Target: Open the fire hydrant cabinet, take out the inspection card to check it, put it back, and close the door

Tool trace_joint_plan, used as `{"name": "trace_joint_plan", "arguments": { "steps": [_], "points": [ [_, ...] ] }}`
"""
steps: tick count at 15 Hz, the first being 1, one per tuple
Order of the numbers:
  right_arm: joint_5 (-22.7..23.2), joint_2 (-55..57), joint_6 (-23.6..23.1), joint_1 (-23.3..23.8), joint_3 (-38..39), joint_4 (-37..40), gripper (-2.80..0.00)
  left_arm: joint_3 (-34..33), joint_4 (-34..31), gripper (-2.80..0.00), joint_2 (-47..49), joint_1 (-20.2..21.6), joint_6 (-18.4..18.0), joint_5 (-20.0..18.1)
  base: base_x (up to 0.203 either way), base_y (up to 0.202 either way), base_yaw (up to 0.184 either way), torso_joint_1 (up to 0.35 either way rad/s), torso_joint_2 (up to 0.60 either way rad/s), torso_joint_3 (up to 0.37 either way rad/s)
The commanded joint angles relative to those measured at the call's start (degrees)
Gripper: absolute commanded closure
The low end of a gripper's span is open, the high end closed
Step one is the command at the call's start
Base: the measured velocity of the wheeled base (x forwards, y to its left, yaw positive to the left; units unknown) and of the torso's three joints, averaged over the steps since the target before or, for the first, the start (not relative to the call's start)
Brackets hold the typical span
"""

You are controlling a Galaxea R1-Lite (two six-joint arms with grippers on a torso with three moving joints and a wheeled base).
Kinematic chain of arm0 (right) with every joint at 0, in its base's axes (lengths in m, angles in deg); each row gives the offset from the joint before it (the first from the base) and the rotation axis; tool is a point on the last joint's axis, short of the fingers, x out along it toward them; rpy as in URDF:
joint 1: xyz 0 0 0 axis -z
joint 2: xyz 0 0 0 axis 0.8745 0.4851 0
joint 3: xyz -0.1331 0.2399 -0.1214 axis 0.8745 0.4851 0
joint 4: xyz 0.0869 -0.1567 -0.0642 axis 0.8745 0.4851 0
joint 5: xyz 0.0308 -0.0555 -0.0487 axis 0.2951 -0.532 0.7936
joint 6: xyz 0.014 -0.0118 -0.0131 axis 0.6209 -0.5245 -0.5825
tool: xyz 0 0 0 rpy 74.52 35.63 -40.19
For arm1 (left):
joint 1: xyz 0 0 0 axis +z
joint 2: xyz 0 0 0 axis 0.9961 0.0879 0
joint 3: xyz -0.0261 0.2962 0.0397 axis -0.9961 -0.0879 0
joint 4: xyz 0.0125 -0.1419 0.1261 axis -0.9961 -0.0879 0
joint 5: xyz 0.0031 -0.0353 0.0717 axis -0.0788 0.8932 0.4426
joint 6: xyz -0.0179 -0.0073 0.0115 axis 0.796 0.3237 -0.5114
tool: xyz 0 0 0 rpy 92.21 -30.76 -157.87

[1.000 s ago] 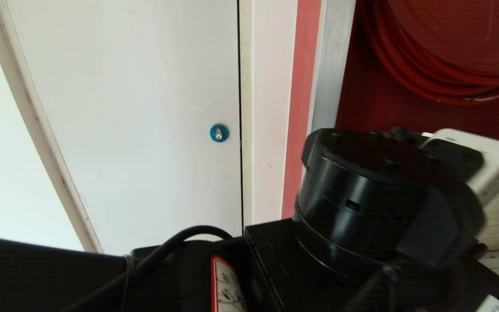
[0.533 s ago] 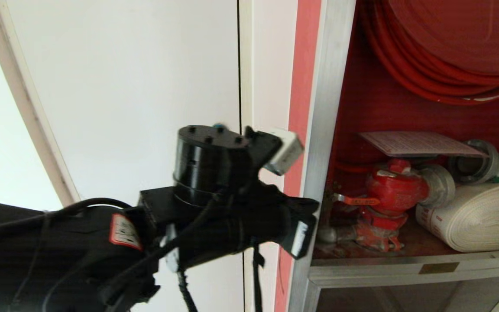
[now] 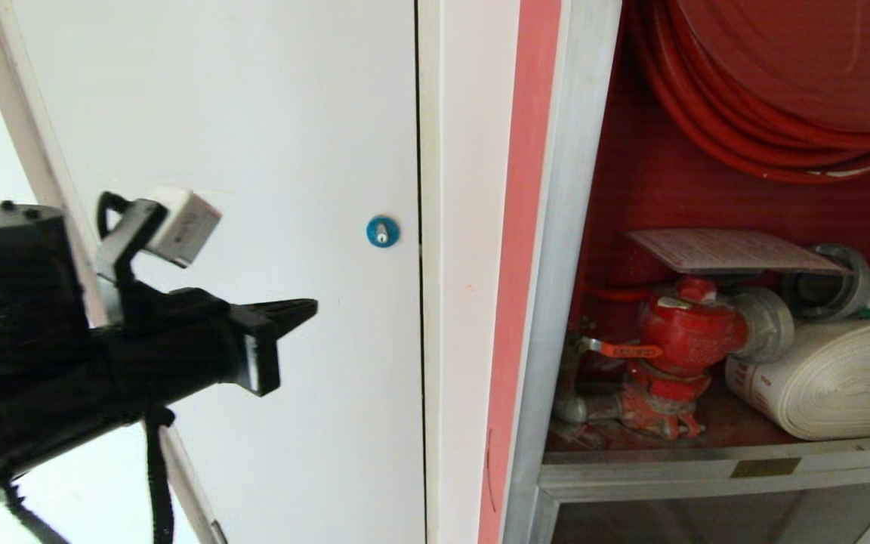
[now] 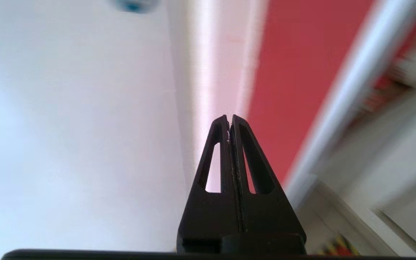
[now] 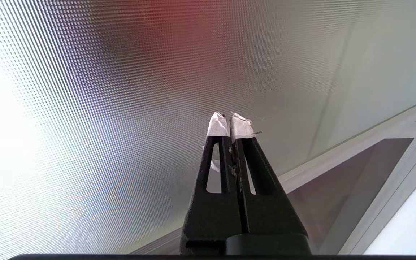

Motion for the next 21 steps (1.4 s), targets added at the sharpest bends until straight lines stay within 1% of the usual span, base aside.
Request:
{"name": "trace_joint_plan", "arguments": {
  "steps": [1,6,7,9,10,11,12,15,17,18,21],
  "points": [
    [-0.03,-0.01,-0.02,0.00,0.00,0.05,0.00,-4.99,0.17,0.00,-10.13,4.88,-0.71,-0.08,0.000,0.000,0.000,0.000,0.00,0.000],
    [-0.03,-0.01,0.07,0.00,0.00,0.04,0.00,-12.85,-1.32,0.00,-29.23,6.33,-1.09,0.43,0.000,0.000,0.000,0.000,0.00,0.000],
    [-0.03,-0.01,0.07,0.00,0.00,-0.04,0.00,-13.52,-3.40,0.00,-33.32,6.49,-1.12,1.41,0.000,0.000,0.000,0.000,0.00,0.000],
    [-0.01,-0.01,0.05,0.00,0.00,-0.04,0.00,-13.80,-10.27,0.00,-41.37,7.48,-1.59,4.16,0.000,0.000,0.000,0.000,0.00,0.000],
    [-0.03,-0.01,0.07,0.00,0.00,-0.04,0.00,-13.78,-12.07,0.00,-43.40,10.20,-2.24,4.93,0.000,0.000,0.000,0.000,0.00,0.000],
    [0.01,-0.01,0.07,0.00,0.00,-0.04,0.00,-13.71,-13.18,0.00,-44.73,15.08,-2.92,5.37,0.000,0.000,0.000,0.000,0.00,0.000],
    [-0.03,-0.01,0.05,0.00,0.00,-0.04,0.00,-13.69,-14.18,0.00,-47.65,18.48,-3.43,5.60,0.000,0.000,0.000,0.000,0.00,0.000],
    [0.01,-0.01,0.02,0.00,0.00,-0.04,0.00,-14.66,-17.79,0.00,-57.29,21.52,-4.49,6.01,0.000,0.000,0.000,0.000,0.00,0.000],
    [-0.03,-0.01,0.07,0.00,0.00,0.05,0.00,-15.54,-21.43,0.00,-62.24,24.82,-5.11,5.38,0.000,0.000,0.000,0.000,0.00,0.000],
    [-0.03,-0.01,0.07,0.00,0.00,0.05,0.00,-15.94,-22.98,0.00,-64.35,25.55,-5.32,4.75,0.000,0.000,0.000,0.000,0.00,0.000],
    [-0.03,-0.01,0.07,0.00,0.00,-0.03,0.00,-21.73,-25.82,0.00,-70.99,26.44,-5.48,3.39,0.000,0.000,0.000,0.000,0.00,0.000]
  ]
}}
